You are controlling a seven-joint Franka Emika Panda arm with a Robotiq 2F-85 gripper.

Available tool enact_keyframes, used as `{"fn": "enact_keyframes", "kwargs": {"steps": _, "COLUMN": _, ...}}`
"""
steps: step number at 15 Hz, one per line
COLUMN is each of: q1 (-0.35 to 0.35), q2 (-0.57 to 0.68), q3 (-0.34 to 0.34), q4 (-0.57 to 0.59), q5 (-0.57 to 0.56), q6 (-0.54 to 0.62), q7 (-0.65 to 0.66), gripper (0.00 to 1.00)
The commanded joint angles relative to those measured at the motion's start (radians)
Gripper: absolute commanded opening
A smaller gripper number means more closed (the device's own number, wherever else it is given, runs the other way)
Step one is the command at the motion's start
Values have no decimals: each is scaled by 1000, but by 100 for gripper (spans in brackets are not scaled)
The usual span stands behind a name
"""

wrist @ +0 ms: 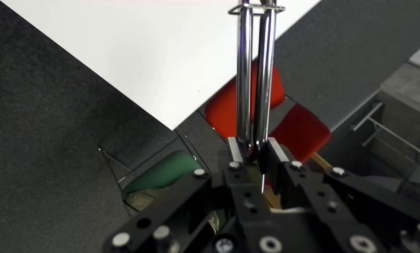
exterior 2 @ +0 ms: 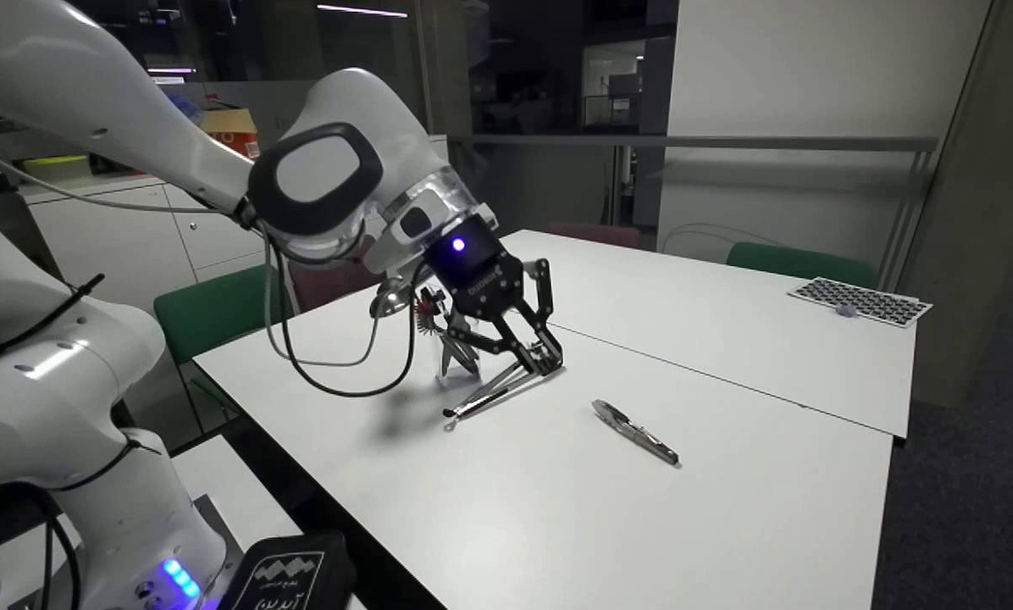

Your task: Pick the object on the right and put it in the holder

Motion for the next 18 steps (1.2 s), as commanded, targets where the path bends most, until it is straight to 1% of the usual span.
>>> {"fn": "enact_keyframes", "kwargs": {"steps": 1, "q1": -56, "q2": -151, "q3": 117, "q4": -25, "q5": -213, "q6": -61, "q7": 181, "gripper": 5}}
{"fn": "enact_keyframes", "kwargs": {"steps": 3, "q1": -29, "q2": -202, "q3": 153, "q4": -29, "q5": -324, "q6": -97, "q7": 249, "gripper": 5}}
{"fn": "enact_keyframes", "kwargs": {"steps": 5, "q1": 21, "q2": -242, "q3": 177, "q4": -34, "q5": -405, "q6": -143, "q7": 291, "gripper": 5}}
{"fn": "enact_keyframes", "kwargs": {"steps": 8, "q1": 131, "q2": -284, "q3": 184, "q4": -49, "q5": -494, "q6": -202, "q7": 313, "gripper": 5}}
{"fn": "enact_keyframes", "kwargs": {"steps": 13, "q1": 370, "q2": -296, "q3": 166, "q4": -63, "q5": -569, "q6": -319, "q7": 307, "gripper": 5}}
{"fn": "enact_keyframes", "kwargs": {"steps": 16, "q1": 479, "q2": -275, "q3": 165, "q4": -56, "q5": -589, "q6": -378, "q7": 308, "gripper": 5}}
{"fn": "enact_keyframes", "kwargs": {"steps": 18, "q1": 540, "q2": -258, "q3": 152, "q4": -47, "q5": -575, "q6": -388, "q7": 293, "gripper": 5}}
